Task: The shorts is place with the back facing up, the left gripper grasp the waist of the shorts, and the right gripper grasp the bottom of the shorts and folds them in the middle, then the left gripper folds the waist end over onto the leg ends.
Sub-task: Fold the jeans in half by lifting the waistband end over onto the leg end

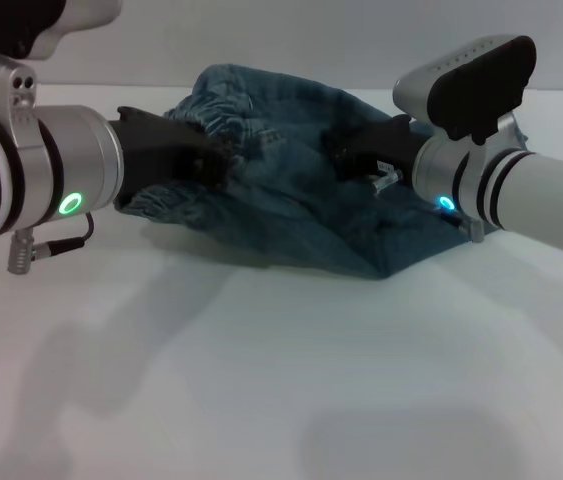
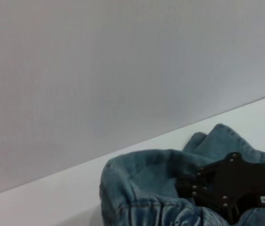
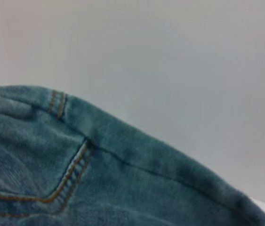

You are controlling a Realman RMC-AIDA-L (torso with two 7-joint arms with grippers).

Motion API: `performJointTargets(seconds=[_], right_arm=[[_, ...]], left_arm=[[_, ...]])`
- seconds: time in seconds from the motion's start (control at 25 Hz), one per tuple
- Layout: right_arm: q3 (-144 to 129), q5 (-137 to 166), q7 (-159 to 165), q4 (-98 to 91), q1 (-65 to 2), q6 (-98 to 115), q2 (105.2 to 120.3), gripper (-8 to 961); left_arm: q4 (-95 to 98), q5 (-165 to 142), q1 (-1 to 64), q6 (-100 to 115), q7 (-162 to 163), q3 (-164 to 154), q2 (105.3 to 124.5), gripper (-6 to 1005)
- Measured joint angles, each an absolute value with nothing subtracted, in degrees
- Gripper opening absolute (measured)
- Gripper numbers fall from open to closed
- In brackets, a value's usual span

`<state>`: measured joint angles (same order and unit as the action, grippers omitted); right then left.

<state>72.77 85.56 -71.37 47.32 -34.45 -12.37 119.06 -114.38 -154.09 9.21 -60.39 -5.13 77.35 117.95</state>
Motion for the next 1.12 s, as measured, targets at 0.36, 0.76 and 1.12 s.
performJointTargets(seconds=[0.36,0.76,1.12], right_arm=[[66.89,80.90,-71.02,45.47,-37.26,-12.44,119.30,61],[58.30,74.57,-71.01,45.66,-38.70,-12.19,119.49,62],[59.49,74.20,-71.43,46.18,-36.91,-9.88,119.23,61]], left_arm=[[-113.83,-154.07,9.95,-58.51,-6.05,77.33,117.94,98],[-113.20,-154.08,10.07,-56.78,-6.77,77.51,117.94,95],[-112.57,-154.08,10.11,-55.98,-6.85,77.52,117.95,92]])
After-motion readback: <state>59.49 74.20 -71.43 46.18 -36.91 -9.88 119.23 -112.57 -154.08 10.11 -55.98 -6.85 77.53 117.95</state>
